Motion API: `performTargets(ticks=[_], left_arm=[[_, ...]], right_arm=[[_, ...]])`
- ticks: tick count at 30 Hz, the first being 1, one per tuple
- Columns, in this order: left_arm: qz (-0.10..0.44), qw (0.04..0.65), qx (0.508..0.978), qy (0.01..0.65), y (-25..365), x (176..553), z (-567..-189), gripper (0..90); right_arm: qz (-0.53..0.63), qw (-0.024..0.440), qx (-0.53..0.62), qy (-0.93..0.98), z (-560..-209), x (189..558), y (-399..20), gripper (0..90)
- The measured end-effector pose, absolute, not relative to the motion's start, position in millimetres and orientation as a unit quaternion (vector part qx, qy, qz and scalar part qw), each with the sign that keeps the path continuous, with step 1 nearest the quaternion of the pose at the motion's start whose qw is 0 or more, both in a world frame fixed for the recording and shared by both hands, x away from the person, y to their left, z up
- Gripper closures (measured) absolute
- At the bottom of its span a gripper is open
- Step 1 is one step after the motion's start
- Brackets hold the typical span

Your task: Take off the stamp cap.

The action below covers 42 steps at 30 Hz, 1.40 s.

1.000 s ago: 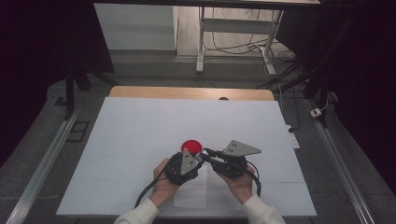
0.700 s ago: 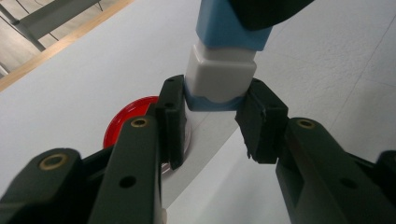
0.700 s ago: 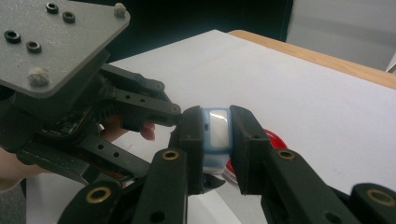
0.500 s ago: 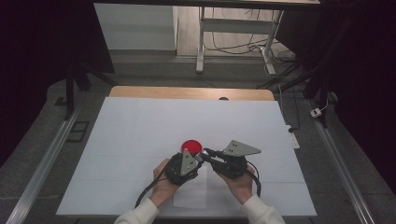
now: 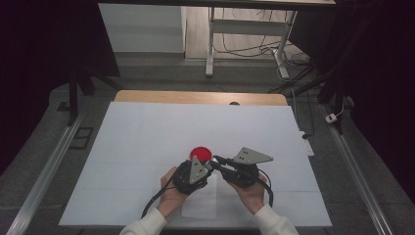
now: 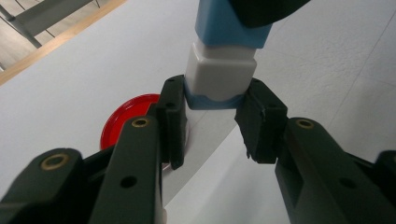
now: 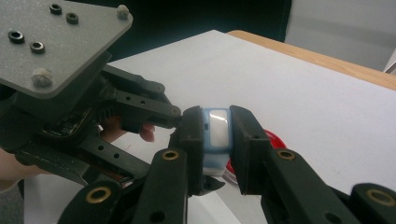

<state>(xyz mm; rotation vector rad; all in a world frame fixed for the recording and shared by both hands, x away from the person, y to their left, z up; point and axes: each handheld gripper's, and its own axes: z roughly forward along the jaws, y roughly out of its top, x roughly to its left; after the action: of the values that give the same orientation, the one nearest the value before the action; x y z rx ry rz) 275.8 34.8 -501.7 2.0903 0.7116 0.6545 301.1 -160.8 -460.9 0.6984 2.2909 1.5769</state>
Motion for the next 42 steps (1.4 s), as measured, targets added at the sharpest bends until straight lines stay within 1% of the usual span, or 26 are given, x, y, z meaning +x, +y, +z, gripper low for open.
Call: performTargets(ticks=[20,31,42], left_arm=[[0.264,0.401,0.835,0.268,34.8,274.7,-502.1,64.5],[0.256,0.403,0.836,0.272,35.0,274.9,-503.1,64.6],[0.270,0.388,0.842,0.260,33.2,273.7,-504.0,65.0]], right_arm=[[0.544,0.141,0.241,0.791,-460.0,299.9,-160.3,74.8],[0.542,0.141,0.241,0.793,-460.4,300.0,-160.0,74.8],[0.536,0.138,0.243,0.797,-461.0,300.4,-159.7,74.8]])
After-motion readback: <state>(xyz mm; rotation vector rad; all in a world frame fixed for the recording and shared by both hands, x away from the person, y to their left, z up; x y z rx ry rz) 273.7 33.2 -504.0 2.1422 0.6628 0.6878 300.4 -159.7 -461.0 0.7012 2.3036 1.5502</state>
